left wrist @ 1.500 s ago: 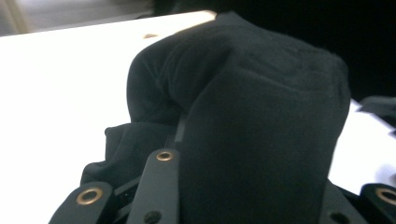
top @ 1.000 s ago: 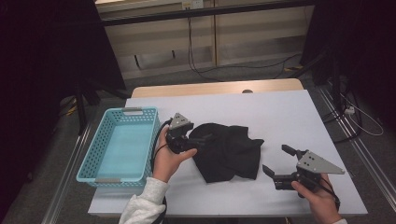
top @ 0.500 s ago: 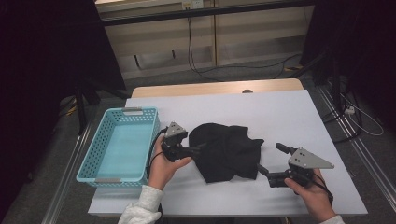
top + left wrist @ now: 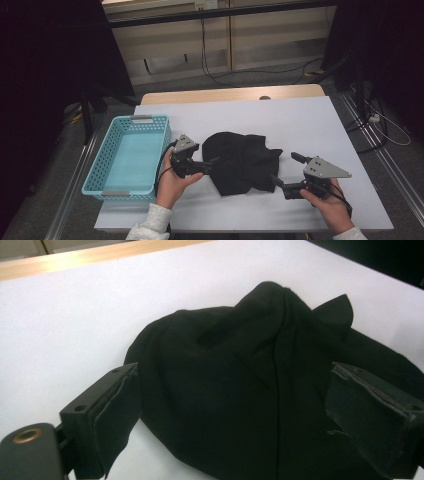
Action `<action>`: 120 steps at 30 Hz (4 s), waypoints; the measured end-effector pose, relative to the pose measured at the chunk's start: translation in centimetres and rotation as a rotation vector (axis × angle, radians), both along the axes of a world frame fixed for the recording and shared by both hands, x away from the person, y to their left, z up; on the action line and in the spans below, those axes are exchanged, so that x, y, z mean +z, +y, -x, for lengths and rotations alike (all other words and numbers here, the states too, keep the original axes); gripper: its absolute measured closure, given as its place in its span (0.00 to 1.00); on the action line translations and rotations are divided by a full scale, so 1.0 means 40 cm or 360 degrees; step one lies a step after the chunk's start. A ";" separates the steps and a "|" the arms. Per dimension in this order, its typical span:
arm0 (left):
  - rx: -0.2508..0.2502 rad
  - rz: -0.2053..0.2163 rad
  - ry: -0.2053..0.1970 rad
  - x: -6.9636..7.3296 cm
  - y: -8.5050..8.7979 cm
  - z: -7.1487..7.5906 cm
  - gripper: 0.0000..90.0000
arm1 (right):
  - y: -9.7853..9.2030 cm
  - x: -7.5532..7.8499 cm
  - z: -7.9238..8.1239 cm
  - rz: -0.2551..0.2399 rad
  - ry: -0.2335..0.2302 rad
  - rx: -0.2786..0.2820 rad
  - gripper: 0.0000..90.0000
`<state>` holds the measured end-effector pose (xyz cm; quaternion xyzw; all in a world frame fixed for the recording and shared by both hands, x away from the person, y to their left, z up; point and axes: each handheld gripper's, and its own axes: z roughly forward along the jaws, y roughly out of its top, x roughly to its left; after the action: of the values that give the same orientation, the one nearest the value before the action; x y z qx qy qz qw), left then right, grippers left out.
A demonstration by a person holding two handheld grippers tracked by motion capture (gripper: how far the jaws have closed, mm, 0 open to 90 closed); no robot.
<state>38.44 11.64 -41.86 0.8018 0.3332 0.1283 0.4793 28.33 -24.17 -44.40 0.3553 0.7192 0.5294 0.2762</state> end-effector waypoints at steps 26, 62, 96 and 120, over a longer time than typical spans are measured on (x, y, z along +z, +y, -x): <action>-0.0059 0.0021 -0.0029 0.000 -0.018 0.012 0.11 | 0.021 -0.006 -0.049 0.0044 0.0217 0.0048 0.29; -0.0047 -0.0031 -0.0027 -0.009 -0.058 -0.055 0.15 | -0.102 -0.012 -0.043 0.0207 0.0523 -0.0116 0.95; -0.0035 -0.0034 -0.0078 -0.005 -0.105 -0.079 0.19 | -0.131 -0.015 -0.030 0.0062 0.0401 -0.0349 0.25; -0.0217 -0.0132 0.0227 -0.051 -0.141 -0.048 1.00 | -0.111 -0.017 -0.064 0.0106 0.0385 -0.0334 0.27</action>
<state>40.34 6.01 -43.89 0.8488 0.3056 0.0517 0.4283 30.88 -28.61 -45.10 0.4802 0.7233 0.4268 0.2531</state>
